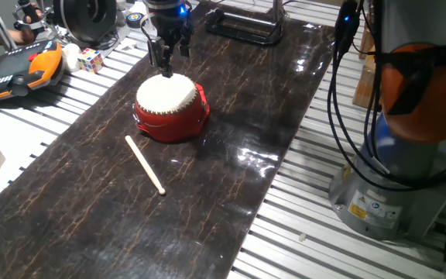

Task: Play the drum

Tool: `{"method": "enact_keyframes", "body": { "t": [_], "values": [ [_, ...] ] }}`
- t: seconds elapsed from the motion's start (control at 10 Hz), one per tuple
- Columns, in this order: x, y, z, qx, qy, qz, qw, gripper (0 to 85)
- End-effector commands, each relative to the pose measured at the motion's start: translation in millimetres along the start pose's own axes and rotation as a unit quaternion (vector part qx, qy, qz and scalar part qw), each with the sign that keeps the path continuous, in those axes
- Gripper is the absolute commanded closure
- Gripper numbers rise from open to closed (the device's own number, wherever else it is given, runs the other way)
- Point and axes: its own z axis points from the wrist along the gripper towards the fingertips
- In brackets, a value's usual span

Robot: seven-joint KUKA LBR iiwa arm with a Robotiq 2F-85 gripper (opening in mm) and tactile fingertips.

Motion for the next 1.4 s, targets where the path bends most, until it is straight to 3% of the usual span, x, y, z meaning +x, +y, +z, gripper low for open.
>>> {"method": "enact_keyframes", "body": {
  "t": [0.0,1.3],
  "values": [
    [-0.2,0.2,0.0,0.059,0.111,-0.055,0.990,84.0],
    [-0.1,-0.4,0.0,0.059,0.105,-0.032,0.992,84.0]
  ]
}}
